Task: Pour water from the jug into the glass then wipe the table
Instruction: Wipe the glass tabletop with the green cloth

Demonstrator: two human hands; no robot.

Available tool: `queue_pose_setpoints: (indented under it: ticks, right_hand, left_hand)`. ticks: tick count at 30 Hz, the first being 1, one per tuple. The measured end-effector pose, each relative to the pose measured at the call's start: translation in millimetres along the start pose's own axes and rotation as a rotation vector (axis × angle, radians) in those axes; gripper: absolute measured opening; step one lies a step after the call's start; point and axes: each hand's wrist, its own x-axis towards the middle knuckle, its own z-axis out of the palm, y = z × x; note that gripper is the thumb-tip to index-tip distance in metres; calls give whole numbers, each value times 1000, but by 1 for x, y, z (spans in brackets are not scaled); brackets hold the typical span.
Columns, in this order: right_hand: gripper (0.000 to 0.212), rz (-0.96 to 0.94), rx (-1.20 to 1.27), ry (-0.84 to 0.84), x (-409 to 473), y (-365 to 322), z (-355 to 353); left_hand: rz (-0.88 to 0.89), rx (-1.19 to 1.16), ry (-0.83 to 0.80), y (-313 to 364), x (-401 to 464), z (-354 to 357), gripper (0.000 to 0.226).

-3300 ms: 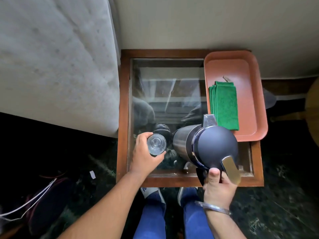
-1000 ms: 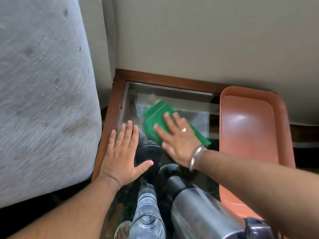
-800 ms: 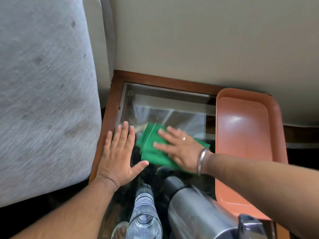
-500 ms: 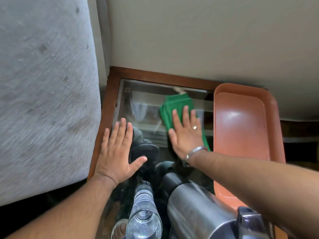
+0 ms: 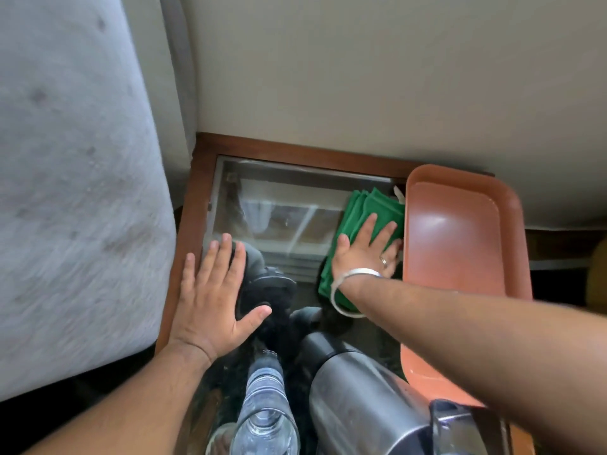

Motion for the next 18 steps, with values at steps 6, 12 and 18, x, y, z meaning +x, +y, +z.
queue_pose_setpoints:
  ticks: [6, 12, 18]
  right_hand:
    - [77, -170, -274, -79, -5, 3, -8]
    - [66, -872, -432, -62, 16, -81, 3]
    - [66, -1449, -646, -127, -2, 27, -6]
  left_hand:
    - [3, 9, 11, 1, 0, 1, 99]
    - [9, -16, 97, -1, 0, 7, 101]
    - [-11, -56, 103, 1, 0, 4, 110]
